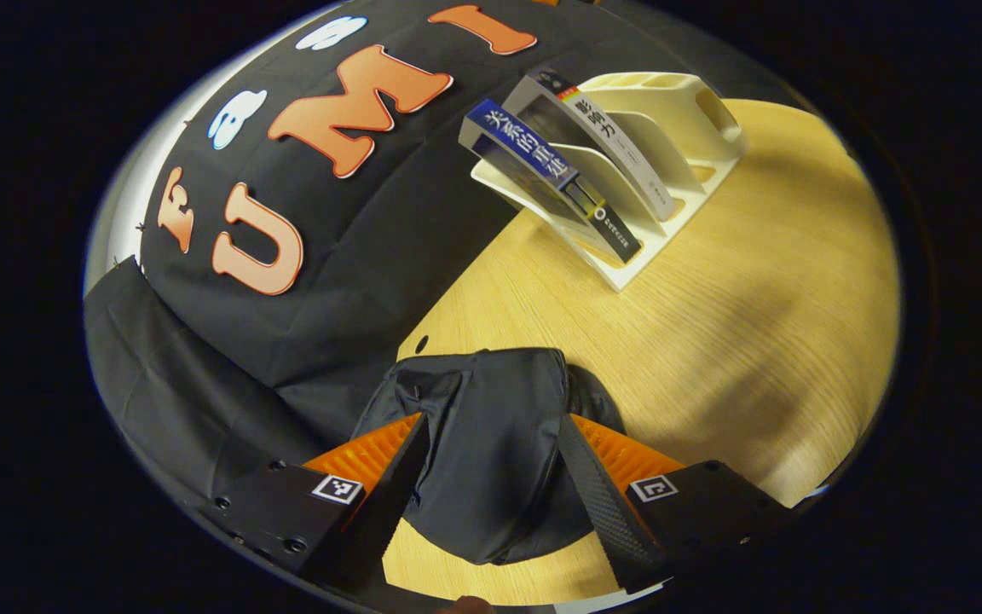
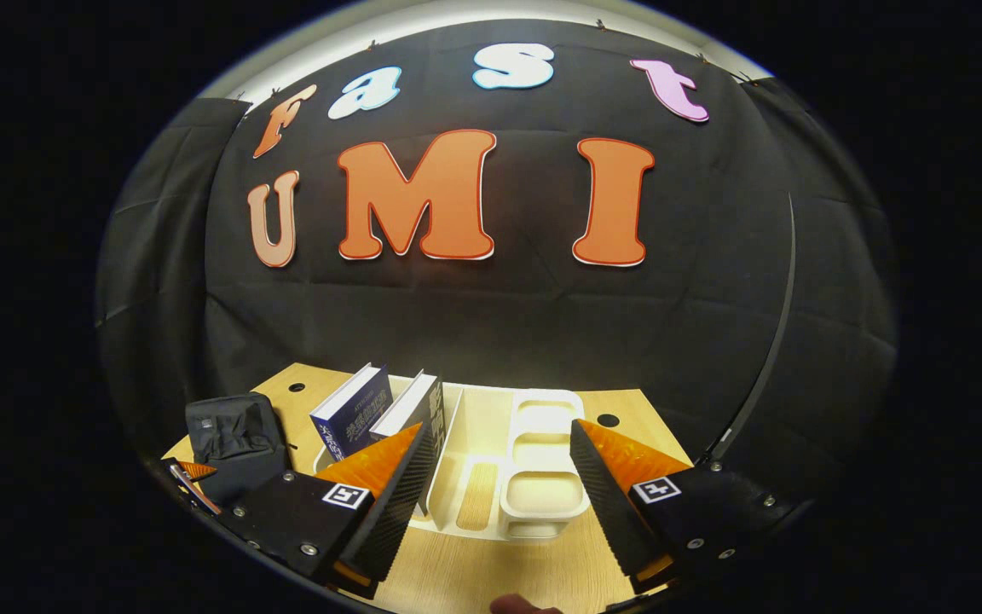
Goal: Open the schoolbag, grab two books from the bookshelf and put them into the schoolbag.
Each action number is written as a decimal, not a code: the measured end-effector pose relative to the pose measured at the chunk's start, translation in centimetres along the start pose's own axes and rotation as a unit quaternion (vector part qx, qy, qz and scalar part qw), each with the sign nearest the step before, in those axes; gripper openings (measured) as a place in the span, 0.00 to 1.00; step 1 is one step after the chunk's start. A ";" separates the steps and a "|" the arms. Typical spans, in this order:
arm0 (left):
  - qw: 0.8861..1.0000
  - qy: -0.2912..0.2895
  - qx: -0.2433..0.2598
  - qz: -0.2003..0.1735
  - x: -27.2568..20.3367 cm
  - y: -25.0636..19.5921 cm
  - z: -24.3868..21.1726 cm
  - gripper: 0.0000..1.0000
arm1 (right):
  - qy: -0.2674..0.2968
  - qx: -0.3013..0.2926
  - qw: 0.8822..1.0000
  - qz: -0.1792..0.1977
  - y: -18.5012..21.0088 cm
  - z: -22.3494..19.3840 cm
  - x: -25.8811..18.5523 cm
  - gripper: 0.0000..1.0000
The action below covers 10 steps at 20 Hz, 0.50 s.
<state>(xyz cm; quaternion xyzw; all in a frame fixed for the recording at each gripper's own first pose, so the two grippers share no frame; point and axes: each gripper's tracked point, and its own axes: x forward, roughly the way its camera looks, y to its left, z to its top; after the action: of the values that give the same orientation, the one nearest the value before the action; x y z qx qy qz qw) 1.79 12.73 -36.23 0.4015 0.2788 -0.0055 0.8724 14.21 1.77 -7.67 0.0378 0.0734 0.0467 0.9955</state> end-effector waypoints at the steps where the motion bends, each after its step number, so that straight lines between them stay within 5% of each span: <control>1: 1.000 0.007 0.005 0.001 0.1 -0.2 -0.4 0.98 | -0.001 0.001 1.000 0.001 -0.2 0.0 0.0 0.96; 5: 0.999 0.029 0.020 0.009 0.3 -0.6 -1.9 0.97 | -0.001 0.003 1.000 -0.001 -1.0 -0.3 -0.1 0.96; 10: 0.995 0.053 0.049 0.068 0.8 1.6 -3.9 0.96 | -0.001 0.006 1.000 0.008 -1.4 -0.4 -0.5 0.96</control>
<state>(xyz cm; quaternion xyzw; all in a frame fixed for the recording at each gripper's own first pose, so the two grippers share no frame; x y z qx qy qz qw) 0.95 16.68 -37.54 0.4613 0.2966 0.0613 0.8340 13.77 0.40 -8.15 0.0439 0.0728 0.0538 0.9949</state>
